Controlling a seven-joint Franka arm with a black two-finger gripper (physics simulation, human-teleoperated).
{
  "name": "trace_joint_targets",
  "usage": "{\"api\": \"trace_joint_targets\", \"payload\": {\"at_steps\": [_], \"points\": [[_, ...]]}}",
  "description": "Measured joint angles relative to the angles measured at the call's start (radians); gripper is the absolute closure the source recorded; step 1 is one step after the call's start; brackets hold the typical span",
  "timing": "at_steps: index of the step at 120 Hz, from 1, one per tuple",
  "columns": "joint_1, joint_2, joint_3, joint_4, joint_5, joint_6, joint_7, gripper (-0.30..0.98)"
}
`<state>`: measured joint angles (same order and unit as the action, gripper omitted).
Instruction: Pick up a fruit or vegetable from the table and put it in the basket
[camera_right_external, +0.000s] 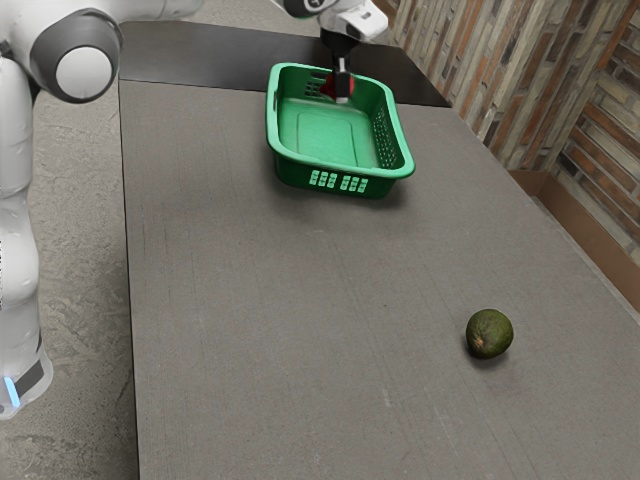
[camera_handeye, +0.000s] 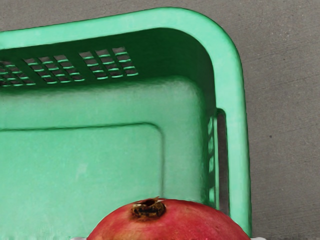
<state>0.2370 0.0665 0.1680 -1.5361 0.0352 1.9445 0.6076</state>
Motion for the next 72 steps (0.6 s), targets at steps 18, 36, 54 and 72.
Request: {"api": "trace_joint_targets", "payload": {"at_steps": [18, 36, 54, 72], "points": [[0.070, 0.020, 0.004, 0.009, -0.013, 0.004, 0.000, 0.36], [0.067, 0.031, 0.004, 0.014, -0.023, 0.008, -0.001, 0.36], [0.090, 0.033, 0.004, 0.013, -0.030, 0.010, -0.001, 0.36], [0.112, 0.050, 0.004, 0.014, -0.042, 0.011, 0.001, 0.36]]}}
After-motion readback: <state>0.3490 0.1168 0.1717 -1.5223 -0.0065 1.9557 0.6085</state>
